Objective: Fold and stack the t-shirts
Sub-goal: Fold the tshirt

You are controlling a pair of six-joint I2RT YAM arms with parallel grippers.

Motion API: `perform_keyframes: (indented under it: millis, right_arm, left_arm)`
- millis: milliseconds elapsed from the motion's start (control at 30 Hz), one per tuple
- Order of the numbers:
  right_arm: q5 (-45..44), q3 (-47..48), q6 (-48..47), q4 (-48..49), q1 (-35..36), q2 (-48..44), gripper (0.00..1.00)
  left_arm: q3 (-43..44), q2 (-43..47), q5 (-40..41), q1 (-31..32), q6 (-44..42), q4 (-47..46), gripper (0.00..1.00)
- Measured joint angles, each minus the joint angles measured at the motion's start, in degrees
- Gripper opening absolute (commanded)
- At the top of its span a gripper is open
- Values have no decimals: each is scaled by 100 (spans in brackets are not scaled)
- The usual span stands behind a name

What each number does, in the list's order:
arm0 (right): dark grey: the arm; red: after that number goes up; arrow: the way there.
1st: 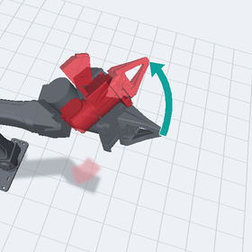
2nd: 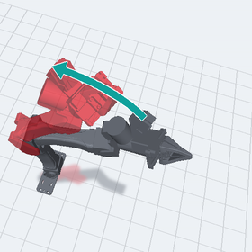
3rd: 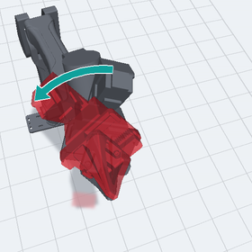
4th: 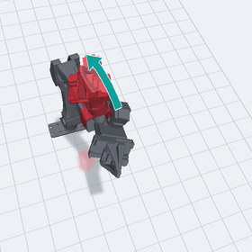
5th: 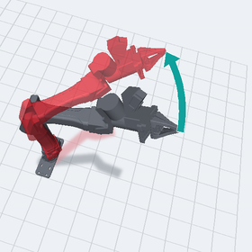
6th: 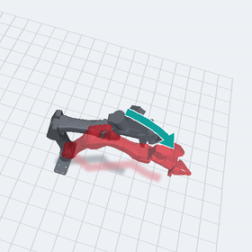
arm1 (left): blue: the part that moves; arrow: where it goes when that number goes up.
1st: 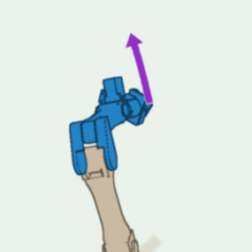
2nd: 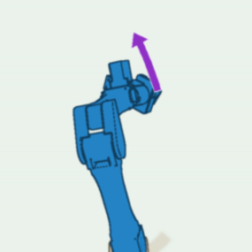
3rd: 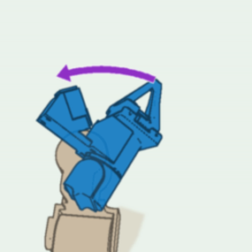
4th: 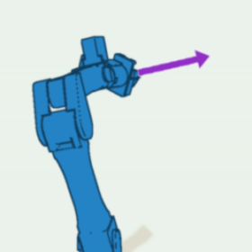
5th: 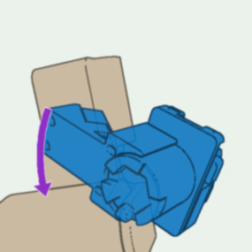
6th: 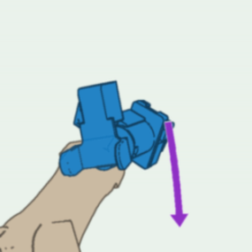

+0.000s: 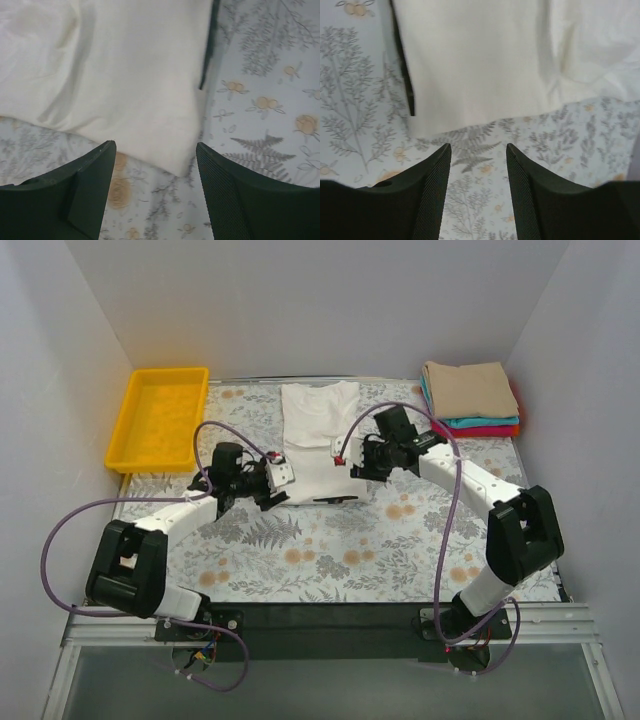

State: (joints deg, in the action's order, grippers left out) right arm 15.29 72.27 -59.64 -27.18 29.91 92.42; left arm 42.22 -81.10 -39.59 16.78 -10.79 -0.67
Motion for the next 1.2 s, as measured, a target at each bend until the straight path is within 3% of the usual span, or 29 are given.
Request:
perform_keyframes:
  millis: [100,367,467,700,733,767,833,867,900,1033,1200]
  right_arm:
    - [-15,-654,52,22,245,0,58]
    - [-136,-1412,96,267,605,26,56]
    - [-208,-1445,98,581,629,87,52]
    - [-372,-1480,57,970,638,492,32]
    - [-391,-1497,50,1012,638,538,26]
    - [-417,-1519,26,1051,640,566,22]
    - [-463,-1572,-17,1137,645,605,7]
    - [-487,-1585,-33,1174,656,610,2]
    - [-507,-1585,-39,1200,667,612,1]
    - [-597,-1593,-26,1217,730,570,1]
    - [-520,-1598,109,752,855,-37,1]
  left_arm:
    - [-448,-35,83,286,-195,31,61]
    - [-568,-588,345,503,-402,-372,59]
    - [-568,-791,422,511,-444,-529,57]
    - [-568,-1062,466,516,-597,-822,53]
    - [-564,-1093,463,516,-616,-870,50]
    - [-555,-1128,463,516,-634,-916,38]
    - [-529,-1228,507,520,-656,-997,23]
    - [-511,-1281,525,535,-660,-1025,9]
    - [-501,-1314,553,544,-643,-1032,3]
    - [-557,-1132,612,603,-713,-835,0]
    - [-855,57,389,686,-789,184,0]
